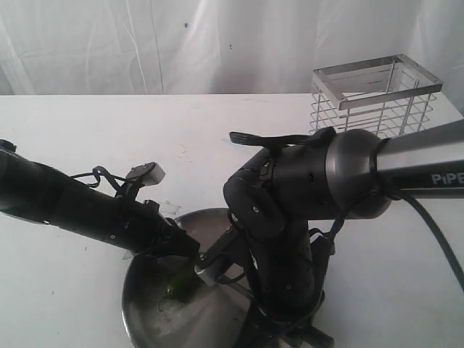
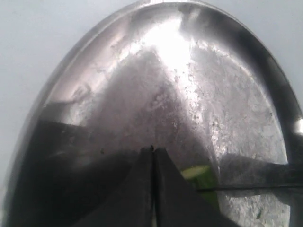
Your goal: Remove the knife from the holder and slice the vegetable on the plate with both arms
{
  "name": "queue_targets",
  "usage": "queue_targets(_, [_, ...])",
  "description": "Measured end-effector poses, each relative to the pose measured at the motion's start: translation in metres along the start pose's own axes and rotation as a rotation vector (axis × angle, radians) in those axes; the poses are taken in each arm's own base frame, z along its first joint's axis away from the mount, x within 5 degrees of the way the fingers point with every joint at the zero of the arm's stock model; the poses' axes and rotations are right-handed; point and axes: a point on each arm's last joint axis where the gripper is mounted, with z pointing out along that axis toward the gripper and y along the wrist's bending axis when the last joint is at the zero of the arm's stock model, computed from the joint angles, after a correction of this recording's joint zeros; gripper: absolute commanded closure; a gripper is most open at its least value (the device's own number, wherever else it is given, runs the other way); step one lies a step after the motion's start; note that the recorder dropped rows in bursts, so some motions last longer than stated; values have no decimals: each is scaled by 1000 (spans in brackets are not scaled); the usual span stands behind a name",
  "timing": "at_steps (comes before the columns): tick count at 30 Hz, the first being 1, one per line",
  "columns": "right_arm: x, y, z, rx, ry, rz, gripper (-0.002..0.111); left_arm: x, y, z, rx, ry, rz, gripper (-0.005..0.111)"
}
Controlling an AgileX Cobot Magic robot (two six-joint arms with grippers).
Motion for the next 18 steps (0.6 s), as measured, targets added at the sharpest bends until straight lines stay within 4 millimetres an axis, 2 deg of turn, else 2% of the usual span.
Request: queue_targets(18, [2,-3,-3,31,62,-31,108,-1,0,0,19,-8,-6,107])
